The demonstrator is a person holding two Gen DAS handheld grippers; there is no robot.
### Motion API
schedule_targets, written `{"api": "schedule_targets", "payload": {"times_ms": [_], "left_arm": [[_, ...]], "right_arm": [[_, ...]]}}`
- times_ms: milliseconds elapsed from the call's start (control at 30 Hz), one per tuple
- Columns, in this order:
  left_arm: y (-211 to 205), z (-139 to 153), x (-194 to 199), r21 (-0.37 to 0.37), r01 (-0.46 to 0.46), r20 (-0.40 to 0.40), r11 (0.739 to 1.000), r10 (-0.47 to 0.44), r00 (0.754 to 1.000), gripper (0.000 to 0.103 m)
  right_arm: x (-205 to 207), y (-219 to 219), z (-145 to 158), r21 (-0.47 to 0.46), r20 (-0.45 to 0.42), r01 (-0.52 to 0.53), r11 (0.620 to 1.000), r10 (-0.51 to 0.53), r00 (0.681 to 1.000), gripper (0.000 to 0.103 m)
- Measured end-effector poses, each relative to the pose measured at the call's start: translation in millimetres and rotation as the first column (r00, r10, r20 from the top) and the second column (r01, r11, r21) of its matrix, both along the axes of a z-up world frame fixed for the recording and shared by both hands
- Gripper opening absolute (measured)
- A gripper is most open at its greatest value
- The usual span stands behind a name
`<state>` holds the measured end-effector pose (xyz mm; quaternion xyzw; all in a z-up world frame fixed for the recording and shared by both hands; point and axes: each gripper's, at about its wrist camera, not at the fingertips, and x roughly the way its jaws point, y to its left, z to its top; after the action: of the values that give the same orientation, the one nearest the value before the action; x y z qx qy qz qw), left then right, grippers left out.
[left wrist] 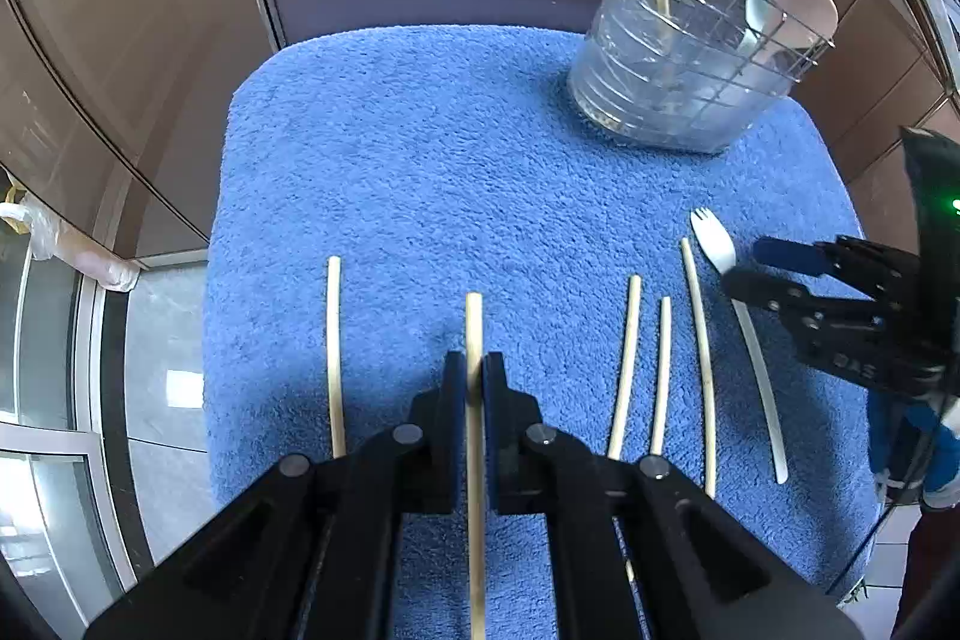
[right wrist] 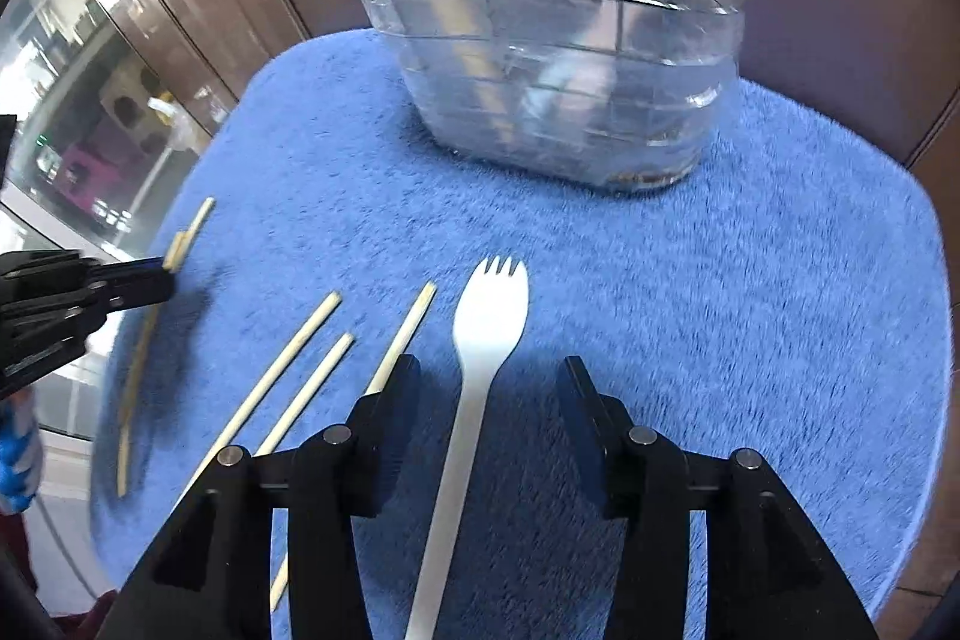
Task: Organize utensils
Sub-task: 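Close the left tool on a chopstick while the right tool grips the white fork, then lift the chopstick and white fork over the clear holder and drop both in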
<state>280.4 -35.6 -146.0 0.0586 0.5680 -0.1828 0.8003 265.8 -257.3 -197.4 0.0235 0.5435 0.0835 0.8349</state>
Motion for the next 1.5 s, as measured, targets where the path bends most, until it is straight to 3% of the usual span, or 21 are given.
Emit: {"api": "schedule_targets", "payload": {"times_ms": [133,267,333,500,733,933,1200,1333,1500], "left_arm": [[1.5,-3.2,1.7,-0.014,0.000,-0.002,1.000,0.000,1.000,0.005],[0.9,-7.4,2.2,-0.014,0.007,-0.002,1.000,-0.007,1.000,0.005],[0.8,-8.0,2.0,-0.020,0.006,-0.004,1.000,-0.007,1.000,0.005],[5.1,-0.2,-1.6,-0.038,0.004,0.013,0.999,-0.003,1.000,0.005],[9.5,27.3,-17.3,-0.085,0.001,0.085,0.996,0.006,0.996,0.005],[9.4,50.5,-33.4,-0.126,0.007,0.128,0.992,0.009,0.992,0.005],[3.6,90.4,-44.5,-0.185,0.018,0.201,0.983,0.020,0.979,0.005],[-5.1,118.4,-44.6,-0.223,0.031,0.272,0.974,0.031,0.962,0.005],[-18.6,164.5,-33.1,-0.334,0.044,0.384,0.941,0.094,0.918,0.005]], "right_arm": [[14.0,14.5,-7.8,-0.089,-0.003,-0.009,0.996,0.009,1.000,0.047],[18.4,25.9,-8.7,-0.149,0.018,-0.020,0.989,0.023,1.000,0.028],[19.0,26.0,-8.3,-0.153,0.016,-0.027,0.988,0.029,0.999,0.028],[10.1,11.7,-4.5,-0.087,0.044,-0.025,0.996,0.029,0.999,0.028],[-34.3,-13.8,30.9,0.040,0.206,-0.044,0.998,0.035,0.978,0.028],[-84.6,-26.8,62.8,0.117,0.348,-0.064,0.991,0.019,0.937,0.028],[-113.8,2.9,93.4,0.136,0.489,-0.060,0.989,-0.014,0.872,0.028],[-124.8,3.2,126.9,0.130,0.562,-0.068,0.989,-0.017,0.827,0.028],[-117.7,5.4,168.6,0.096,0.679,-0.040,0.995,-0.036,0.734,0.028]]}}
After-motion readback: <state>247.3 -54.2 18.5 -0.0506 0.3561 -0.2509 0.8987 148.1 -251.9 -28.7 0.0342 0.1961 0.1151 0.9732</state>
